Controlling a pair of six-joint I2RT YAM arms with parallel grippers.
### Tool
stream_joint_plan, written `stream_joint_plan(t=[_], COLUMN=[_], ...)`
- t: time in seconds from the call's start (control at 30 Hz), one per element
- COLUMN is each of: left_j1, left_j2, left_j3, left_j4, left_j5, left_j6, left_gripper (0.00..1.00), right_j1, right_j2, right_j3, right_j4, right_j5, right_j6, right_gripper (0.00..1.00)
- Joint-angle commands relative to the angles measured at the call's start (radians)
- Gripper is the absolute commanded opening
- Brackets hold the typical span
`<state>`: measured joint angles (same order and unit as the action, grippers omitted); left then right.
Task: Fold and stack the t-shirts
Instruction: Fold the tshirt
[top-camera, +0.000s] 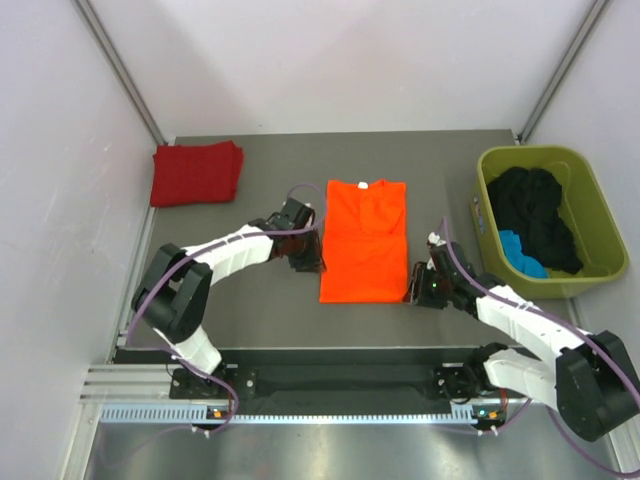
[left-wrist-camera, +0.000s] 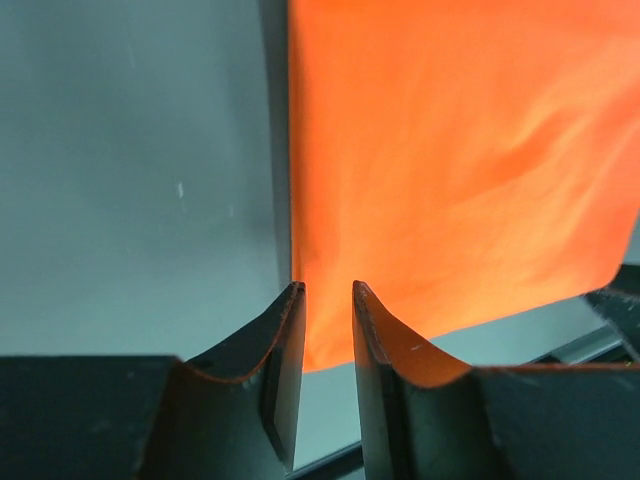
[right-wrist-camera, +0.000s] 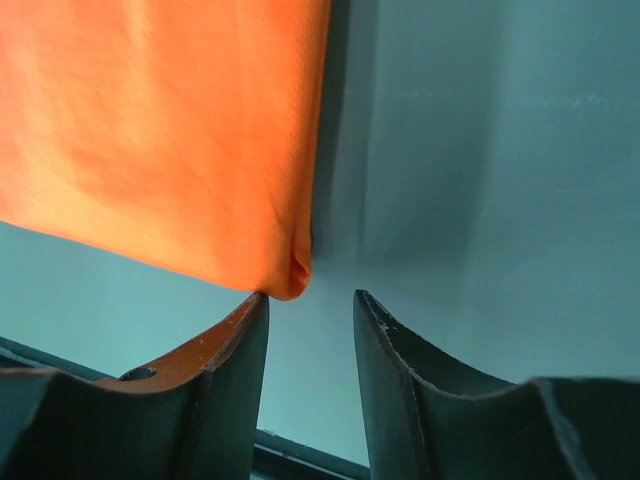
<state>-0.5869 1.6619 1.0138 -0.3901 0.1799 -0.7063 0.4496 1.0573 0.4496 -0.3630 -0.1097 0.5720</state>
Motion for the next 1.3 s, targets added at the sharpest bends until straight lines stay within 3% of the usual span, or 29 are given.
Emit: stream_joint_plan(t=[0.0, 0.13, 0.27, 0.33, 0.43, 0.63, 0.83, 1.1, 1.27], left_j1=[0.033, 0.033, 0.035, 0.039, 0.047, 0.076, 0.084, 0.082, 0.081], left_j2=[0.030, 0.073, 0.162, 0.217, 0.275, 0.354, 0.343, 0.122, -0.042], left_j3=[0.101, 0.170, 0.248, 0.275, 0.319, 0.333, 0.318, 0.324, 0.088], left_j4=[-0.015, 0.039, 0.082, 0.097, 0.097, 0.083, 0.074, -0.101, -0.049], left_j5=[-0.011, 0.096, 0.122, 0.128, 0.115, 0.041, 0.052, 0.113, 0.157], left_j6=[0.068, 0.103, 0.111, 0.110, 0.107, 0.120, 0.130, 0.186, 0.156], left_gripper=[0.30, 0.30, 0.29, 0.29, 0.29, 0.29, 0.30, 0.42, 0.45], right_j1=[0.001, 0.000, 0.000, -0.003, -0.008, -0.104, -0.111, -0.111, -0.109], right_j2=[-0.010, 0.018, 0.024, 0.073, 0.166, 0.242, 0.185, -0.012, -0.017], right_j3=[0.093, 0.159, 0.185, 0.178, 0.169, 0.026, 0.052, 0.107, 0.078], right_j4=[-0.017, -0.068, 0.007, 0.110, 0.141, 0.252, 0.173, -0.036, -0.056], right_j5=[0.034, 0.012, -0.128, -0.284, -0.340, -0.354, -0.367, -0.286, -0.225], right_j6=[-0.021, -0.021, -0.021, -0.026, -0.056, -0.107, -0.141, -0.106, -0.100], right_gripper=[0.40, 0.35, 0.09, 0.06, 0.04, 0.06, 0.10, 0.35, 0.43])
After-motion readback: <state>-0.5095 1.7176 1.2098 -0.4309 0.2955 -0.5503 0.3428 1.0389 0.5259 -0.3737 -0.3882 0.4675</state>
